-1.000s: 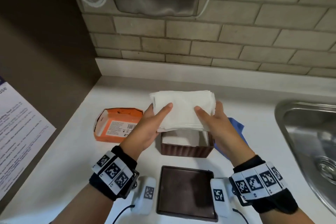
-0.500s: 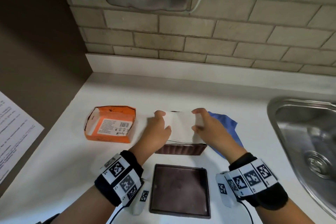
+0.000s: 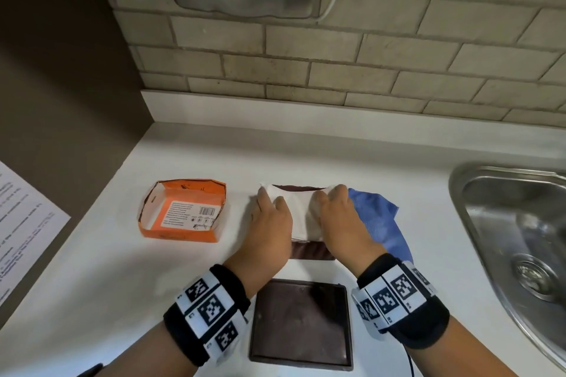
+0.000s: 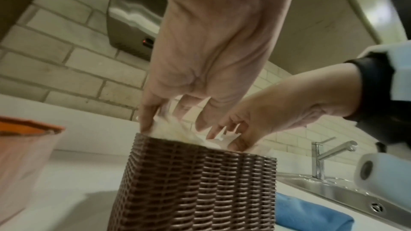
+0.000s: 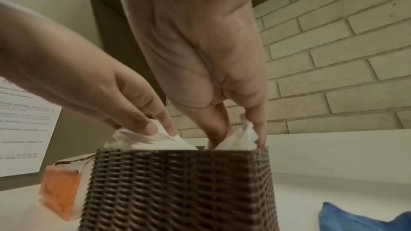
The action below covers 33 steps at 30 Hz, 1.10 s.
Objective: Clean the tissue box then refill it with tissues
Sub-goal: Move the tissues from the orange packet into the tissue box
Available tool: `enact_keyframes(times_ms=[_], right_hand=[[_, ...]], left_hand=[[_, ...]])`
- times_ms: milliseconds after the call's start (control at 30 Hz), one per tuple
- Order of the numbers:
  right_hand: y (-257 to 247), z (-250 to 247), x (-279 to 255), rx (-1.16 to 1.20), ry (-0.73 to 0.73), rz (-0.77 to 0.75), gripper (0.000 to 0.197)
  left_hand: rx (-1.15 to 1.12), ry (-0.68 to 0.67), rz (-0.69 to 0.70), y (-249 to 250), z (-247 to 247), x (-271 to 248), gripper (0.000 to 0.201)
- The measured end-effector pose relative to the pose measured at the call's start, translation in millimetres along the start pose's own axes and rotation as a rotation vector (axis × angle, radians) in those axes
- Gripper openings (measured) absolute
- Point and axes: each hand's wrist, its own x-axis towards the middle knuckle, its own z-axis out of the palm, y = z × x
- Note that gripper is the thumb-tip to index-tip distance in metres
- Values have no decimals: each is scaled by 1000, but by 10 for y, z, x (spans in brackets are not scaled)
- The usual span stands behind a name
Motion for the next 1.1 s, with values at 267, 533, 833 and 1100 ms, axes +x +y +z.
enact_keyframes(times_ms=[267,533,833,1100], right_hand=[[167,64,-73,60,80,-196,60],[131,160,48,-20,-16,-182,62],[156,53,141,-56,-45,-182,79],[331,-43,-286,346,271,-206,46]], left_hand=[[146,106,92,-77,125,1,85],[-105,-24,83,-70,214,184,74],[-527,168,67,-196,165,253,46],[-649,223,60,-288,57,113,44]])
